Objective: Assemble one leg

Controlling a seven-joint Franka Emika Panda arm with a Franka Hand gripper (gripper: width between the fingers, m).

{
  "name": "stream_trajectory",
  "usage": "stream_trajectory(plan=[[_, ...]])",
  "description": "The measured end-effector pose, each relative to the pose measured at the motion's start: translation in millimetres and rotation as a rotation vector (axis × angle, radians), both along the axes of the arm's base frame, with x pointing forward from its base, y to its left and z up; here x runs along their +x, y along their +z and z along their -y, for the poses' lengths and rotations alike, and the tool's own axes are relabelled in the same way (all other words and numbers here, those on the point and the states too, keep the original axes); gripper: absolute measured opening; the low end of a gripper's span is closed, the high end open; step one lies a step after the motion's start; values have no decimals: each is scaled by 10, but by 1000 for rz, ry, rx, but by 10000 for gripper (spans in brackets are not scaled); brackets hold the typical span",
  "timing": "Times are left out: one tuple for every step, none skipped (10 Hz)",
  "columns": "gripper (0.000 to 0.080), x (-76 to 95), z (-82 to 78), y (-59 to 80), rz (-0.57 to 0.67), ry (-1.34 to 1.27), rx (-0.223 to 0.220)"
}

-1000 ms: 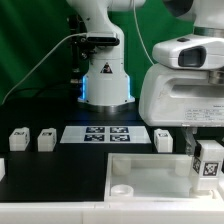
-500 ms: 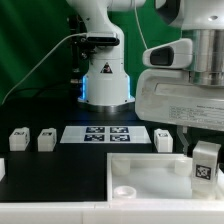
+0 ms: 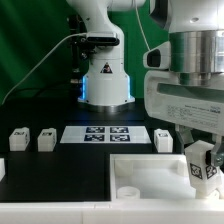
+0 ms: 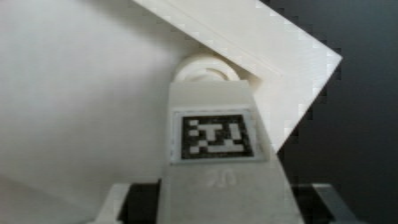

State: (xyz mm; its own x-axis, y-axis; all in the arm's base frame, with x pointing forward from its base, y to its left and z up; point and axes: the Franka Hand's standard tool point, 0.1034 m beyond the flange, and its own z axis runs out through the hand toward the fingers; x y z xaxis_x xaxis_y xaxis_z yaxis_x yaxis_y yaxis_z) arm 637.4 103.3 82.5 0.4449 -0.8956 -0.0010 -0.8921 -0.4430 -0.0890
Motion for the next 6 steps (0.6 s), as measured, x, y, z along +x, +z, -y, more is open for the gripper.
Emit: stream_trajectory(plan=[[297, -25, 1, -11, 5, -198, 15], [297, -36, -2, -9, 5, -260, 17], [298, -36, -2, -9, 5, -260, 17], [298, -36, -2, -9, 5, -260, 17], [298, -36, -2, -9, 5, -260, 17], [298, -36, -2, -9, 5, -260, 17]])
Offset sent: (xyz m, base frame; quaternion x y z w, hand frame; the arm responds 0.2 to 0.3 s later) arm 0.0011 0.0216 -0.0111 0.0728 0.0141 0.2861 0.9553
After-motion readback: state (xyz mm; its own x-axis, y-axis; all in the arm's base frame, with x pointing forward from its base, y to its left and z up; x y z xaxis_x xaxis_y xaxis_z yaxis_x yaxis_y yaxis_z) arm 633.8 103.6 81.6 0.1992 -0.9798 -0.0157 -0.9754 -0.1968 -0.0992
